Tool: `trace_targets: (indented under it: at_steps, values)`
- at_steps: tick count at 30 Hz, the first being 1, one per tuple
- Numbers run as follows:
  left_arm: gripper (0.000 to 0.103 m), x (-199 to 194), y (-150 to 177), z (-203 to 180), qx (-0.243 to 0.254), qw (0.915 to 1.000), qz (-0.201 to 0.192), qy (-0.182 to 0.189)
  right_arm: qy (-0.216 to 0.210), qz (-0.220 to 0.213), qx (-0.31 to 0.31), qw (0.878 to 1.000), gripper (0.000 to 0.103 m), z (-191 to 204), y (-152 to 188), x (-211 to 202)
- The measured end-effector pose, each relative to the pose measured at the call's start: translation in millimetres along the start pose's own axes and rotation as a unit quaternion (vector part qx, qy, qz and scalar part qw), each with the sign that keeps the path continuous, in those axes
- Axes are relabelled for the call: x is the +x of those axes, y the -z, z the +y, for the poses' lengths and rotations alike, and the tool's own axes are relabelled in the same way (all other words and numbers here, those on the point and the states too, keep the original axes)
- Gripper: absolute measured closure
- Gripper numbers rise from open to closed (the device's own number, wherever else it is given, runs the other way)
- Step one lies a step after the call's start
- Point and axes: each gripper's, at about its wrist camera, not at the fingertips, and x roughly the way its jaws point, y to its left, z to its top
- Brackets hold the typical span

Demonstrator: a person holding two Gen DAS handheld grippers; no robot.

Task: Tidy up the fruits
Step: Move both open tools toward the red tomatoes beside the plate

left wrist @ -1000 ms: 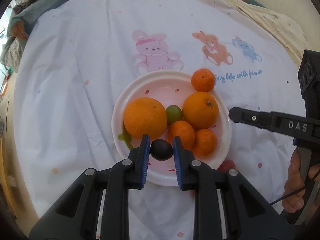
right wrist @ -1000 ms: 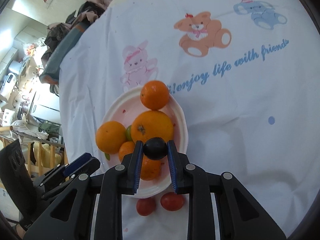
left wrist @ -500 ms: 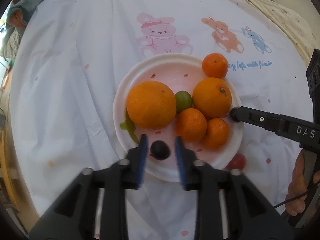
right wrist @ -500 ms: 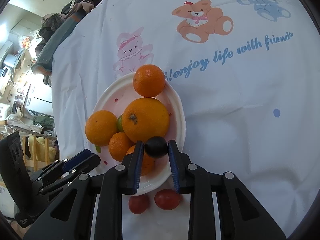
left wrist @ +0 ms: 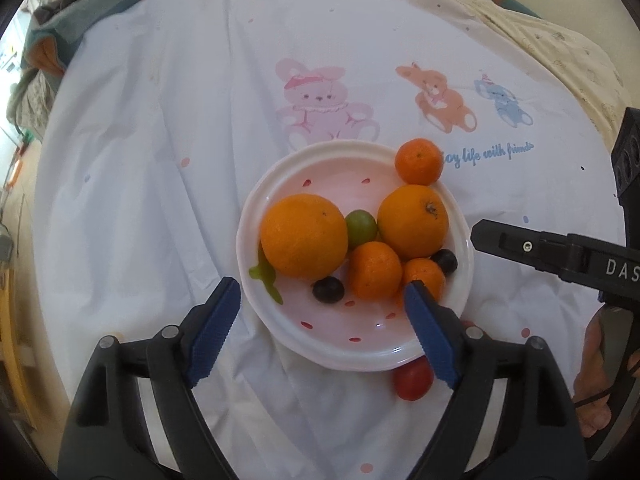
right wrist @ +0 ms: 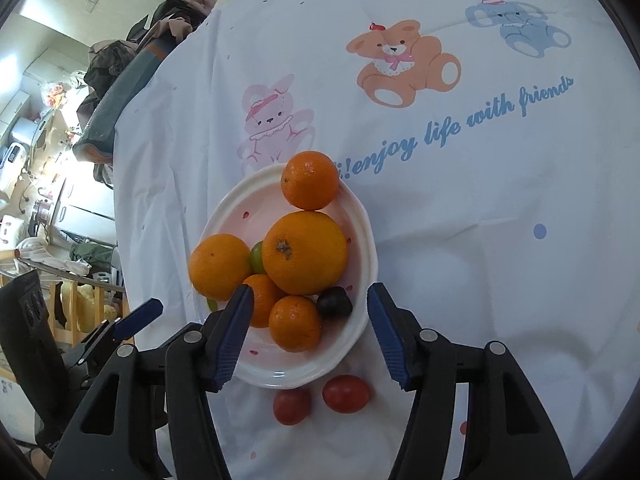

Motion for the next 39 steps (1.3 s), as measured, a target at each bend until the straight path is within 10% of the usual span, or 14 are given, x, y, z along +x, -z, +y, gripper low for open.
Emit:
trace_targets:
  at_steps: [27, 39]
  values:
    - [0.021, -55, 42, 14, -0.043, 0.9986, -0.030, 0.002, -0.029, -0.036, 0.051, 0.998, 0.040, -16, 67, -69]
    - [0.028, -1, 66, -24, 0.011, 0.9978, 0.054, 0.035, -0.027, -0.017, 0.099, 0.995, 0.040, -31, 68, -48]
